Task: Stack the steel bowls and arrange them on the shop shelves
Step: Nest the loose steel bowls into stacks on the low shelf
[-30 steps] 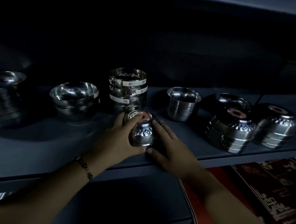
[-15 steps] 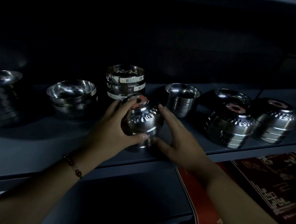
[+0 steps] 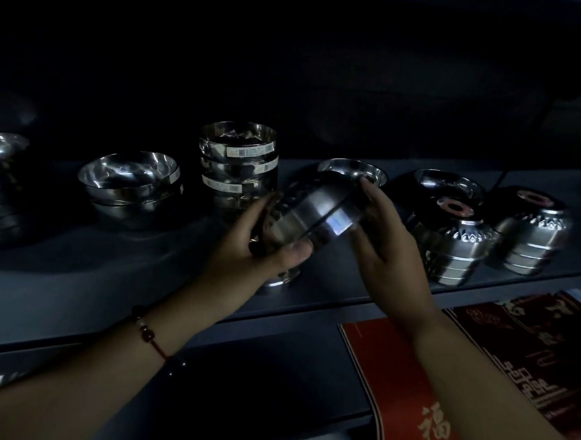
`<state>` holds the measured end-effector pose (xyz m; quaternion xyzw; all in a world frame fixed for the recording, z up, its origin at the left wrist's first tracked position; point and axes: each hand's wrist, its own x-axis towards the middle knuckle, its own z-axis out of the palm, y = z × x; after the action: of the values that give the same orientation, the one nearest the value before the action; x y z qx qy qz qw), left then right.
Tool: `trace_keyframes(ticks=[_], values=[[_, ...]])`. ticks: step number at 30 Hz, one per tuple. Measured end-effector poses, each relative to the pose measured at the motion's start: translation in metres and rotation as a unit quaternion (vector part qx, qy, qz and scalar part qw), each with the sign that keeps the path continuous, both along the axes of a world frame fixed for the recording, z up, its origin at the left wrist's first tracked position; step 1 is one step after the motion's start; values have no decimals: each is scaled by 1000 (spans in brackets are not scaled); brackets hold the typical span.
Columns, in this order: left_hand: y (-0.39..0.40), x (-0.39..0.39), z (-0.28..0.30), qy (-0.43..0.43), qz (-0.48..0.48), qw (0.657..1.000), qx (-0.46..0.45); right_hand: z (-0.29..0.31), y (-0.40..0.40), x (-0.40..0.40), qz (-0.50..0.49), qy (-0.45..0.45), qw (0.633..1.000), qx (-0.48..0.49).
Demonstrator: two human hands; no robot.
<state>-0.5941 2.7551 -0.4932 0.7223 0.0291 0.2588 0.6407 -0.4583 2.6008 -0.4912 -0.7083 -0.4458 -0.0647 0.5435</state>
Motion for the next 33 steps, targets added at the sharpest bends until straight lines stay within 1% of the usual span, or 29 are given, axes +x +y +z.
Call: trace_keyframes(ticks=[2, 4, 7, 8, 9, 11, 12, 13, 15, 16, 17, 19, 20, 21, 22, 24, 26, 27, 29, 30, 31, 33], values=[[-3, 3, 0, 29, -29, 998, -55, 0, -1, 0, 9, 52, 998, 21], [-8, 9, -2, 53, -67, 986, -141, -1, -3, 3, 19, 102, 994, 36], [-13, 19, -6, 44, -91, 960, -261, -3, -6, 9, -16, 116, 993, 32], [-13, 20, -6, 54, -102, 952, -282, -4, -7, 10, -28, 132, 990, 30], [-11, 21, -7, 78, -123, 948, -284, -4, -8, 13, -39, 159, 986, 25], [-11, 19, -4, 154, -140, 949, -239, -4, -11, 16, -54, 236, 970, 19], [-12, 17, -3, 179, -125, 955, -201, -3, -13, 18, -59, 279, 958, 17], [-14, 17, -4, 183, -96, 967, -147, -2, -16, 21, -64, 318, 946, 10], [-18, 15, -7, 140, -3, 990, 5, -1, -23, 26, -65, 367, 928, -28], [-19, 14, -7, 112, 28, 989, 94, 0, -28, 28, -59, 384, 920, -50], [-19, 13, -8, 98, 46, 977, 184, 1, -31, 29, -55, 401, 912, -70], [-17, 14, -8, 91, 67, 936, 334, 0, -38, 32, -55, 421, 900, -102], [-18, 16, -8, 97, 72, 915, 386, 0, -40, 33, -58, 428, 895, -109], [-19, 17, -7, 107, 71, 899, 418, 0, -41, 32, -63, 439, 890, -110], [-21, 19, -9, 119, 65, 890, 434, -2, -42, 32, -66, 449, 885, -105], [-26, 22, -10, 136, 45, 893, 425, -2, -43, 32, -81, 460, 879, -99], [-31, 25, -10, 130, 47, 911, 389, 1, -45, 32, -91, 455, 880, -100], [-32, 26, -10, 116, 52, 926, 355, 2, -45, 33, -100, 444, 885, -102], [-34, 30, -11, 84, 60, 960, 261, 5, -48, 35, -112, 396, 906, -96], [-34, 32, -11, 78, 67, 970, 222, 9, -49, 33, -108, 372, 919, -77], [-34, 34, -12, 75, 74, 976, 193, 13, -52, 29, -94, 350, 931, -52], [-33, 38, -11, 65, 87, 981, 163, 16, -57, 21, -49, 264, 963, -33]])
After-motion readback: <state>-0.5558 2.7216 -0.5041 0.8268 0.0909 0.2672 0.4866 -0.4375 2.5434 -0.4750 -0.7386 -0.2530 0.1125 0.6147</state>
